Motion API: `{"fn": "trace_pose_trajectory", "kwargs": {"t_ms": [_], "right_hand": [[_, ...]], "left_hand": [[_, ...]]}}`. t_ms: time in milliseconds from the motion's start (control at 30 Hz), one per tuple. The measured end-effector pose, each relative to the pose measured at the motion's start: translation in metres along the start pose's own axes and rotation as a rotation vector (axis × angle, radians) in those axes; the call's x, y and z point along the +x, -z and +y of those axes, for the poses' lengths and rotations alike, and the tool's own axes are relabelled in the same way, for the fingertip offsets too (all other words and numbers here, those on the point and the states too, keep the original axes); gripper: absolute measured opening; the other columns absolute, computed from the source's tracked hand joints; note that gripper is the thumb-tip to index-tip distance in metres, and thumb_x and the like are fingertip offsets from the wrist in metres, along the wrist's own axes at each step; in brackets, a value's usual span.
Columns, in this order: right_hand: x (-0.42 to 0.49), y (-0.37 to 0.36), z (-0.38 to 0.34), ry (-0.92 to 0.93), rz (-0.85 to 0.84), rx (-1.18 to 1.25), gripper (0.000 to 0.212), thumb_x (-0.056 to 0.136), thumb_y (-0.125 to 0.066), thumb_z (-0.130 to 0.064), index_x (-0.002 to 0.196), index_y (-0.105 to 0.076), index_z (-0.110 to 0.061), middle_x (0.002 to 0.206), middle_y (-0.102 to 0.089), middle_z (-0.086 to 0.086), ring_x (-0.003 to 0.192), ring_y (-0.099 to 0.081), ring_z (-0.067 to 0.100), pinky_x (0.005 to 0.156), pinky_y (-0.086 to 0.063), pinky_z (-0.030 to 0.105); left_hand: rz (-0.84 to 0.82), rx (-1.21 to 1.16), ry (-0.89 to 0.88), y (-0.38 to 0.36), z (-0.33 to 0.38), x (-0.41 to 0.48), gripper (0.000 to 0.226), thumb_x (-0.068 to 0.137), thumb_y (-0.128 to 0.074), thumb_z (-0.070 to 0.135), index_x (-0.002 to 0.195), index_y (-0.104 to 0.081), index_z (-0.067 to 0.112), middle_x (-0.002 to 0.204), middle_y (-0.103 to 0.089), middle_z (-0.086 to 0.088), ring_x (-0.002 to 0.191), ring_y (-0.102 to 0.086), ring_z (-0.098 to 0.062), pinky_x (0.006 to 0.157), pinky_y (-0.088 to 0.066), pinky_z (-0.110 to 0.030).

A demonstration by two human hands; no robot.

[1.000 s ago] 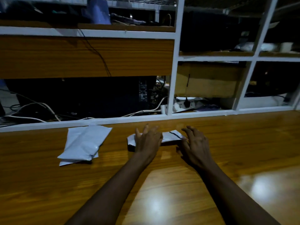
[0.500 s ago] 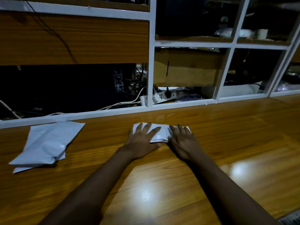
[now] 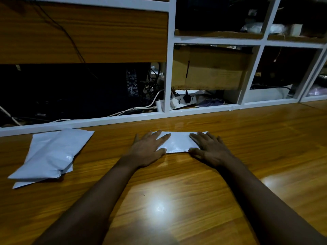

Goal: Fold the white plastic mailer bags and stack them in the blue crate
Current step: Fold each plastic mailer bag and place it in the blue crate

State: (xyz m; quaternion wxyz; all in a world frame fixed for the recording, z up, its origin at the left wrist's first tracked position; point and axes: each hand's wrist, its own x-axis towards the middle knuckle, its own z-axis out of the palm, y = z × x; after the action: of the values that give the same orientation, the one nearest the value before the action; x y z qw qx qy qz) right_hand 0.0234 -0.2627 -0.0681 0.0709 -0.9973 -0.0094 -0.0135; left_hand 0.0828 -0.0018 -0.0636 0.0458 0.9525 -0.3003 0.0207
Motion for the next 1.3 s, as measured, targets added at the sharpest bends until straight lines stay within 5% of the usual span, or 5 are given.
{"fn": "trace_pose_trajectory", "kwargs": {"t_ms": [233, 533, 700, 900, 1300], "right_hand": [[0.02, -0.006, -0.048, -0.037, 0.226, -0.064, 0.053, 0.104, -0.028, -0.041, 0.152, -0.029, -0.02, 0.16, -0.028, 0.007, 0.147, -0.022, 0.03, 0.117, -0.018, 0.055], [0.04, -0.026, -0.055, 0.06, 0.183, -0.068, 0.094, 0.079, 0.01, -0.051, 0.155, -0.026, -0.009, 0.162, -0.024, 0.012, 0.149, -0.019, 0.039, 0.116, -0.014, 0.062], [0.042, -0.029, -0.052, 0.095, 0.164, -0.042, 0.09, 0.085, 0.008, -0.046, 0.151, -0.035, -0.003, 0.158, -0.033, 0.016, 0.145, -0.028, 0.043, 0.113, -0.016, 0.064], [0.05, -0.029, -0.044, -0.007, 0.002, -0.048, 0.068, 0.1, 0.002, -0.045, 0.159, -0.007, -0.012, 0.167, 0.001, 0.008, 0.153, 0.002, 0.031, 0.121, -0.002, 0.05], [0.039, -0.009, -0.003, -0.196, -0.092, -0.024, 0.065, 0.104, -0.01, -0.053, 0.159, 0.003, -0.021, 0.166, 0.01, -0.001, 0.153, 0.01, 0.02, 0.123, 0.003, 0.044]], "left_hand": [[0.333, 0.069, 0.17, -0.008, 0.056, 0.023, 0.051, 0.104, -0.03, 0.036, 0.152, -0.032, 0.021, 0.156, -0.036, -0.002, 0.146, -0.025, -0.029, 0.117, -0.012, -0.055], [0.188, 0.057, 0.084, -0.014, 0.062, 0.04, 0.061, 0.102, -0.043, 0.025, 0.156, -0.016, 0.017, 0.164, -0.016, -0.002, 0.152, -0.007, -0.028, 0.121, -0.005, -0.053], [0.172, 0.047, 0.078, -0.018, 0.055, 0.043, 0.054, 0.105, -0.033, 0.031, 0.156, -0.019, 0.02, 0.164, -0.019, 0.001, 0.151, -0.011, -0.027, 0.121, -0.005, -0.051], [0.164, 0.046, 0.094, -0.02, 0.054, 0.045, 0.052, 0.106, -0.026, 0.035, 0.156, -0.021, 0.021, 0.163, -0.021, 0.003, 0.151, -0.015, -0.024, 0.121, -0.007, -0.048], [0.172, 0.027, 0.099, -0.024, 0.053, 0.045, 0.051, 0.107, -0.025, 0.034, 0.156, -0.021, 0.022, 0.163, -0.021, 0.005, 0.151, -0.015, -0.023, 0.121, -0.007, -0.049]]}}
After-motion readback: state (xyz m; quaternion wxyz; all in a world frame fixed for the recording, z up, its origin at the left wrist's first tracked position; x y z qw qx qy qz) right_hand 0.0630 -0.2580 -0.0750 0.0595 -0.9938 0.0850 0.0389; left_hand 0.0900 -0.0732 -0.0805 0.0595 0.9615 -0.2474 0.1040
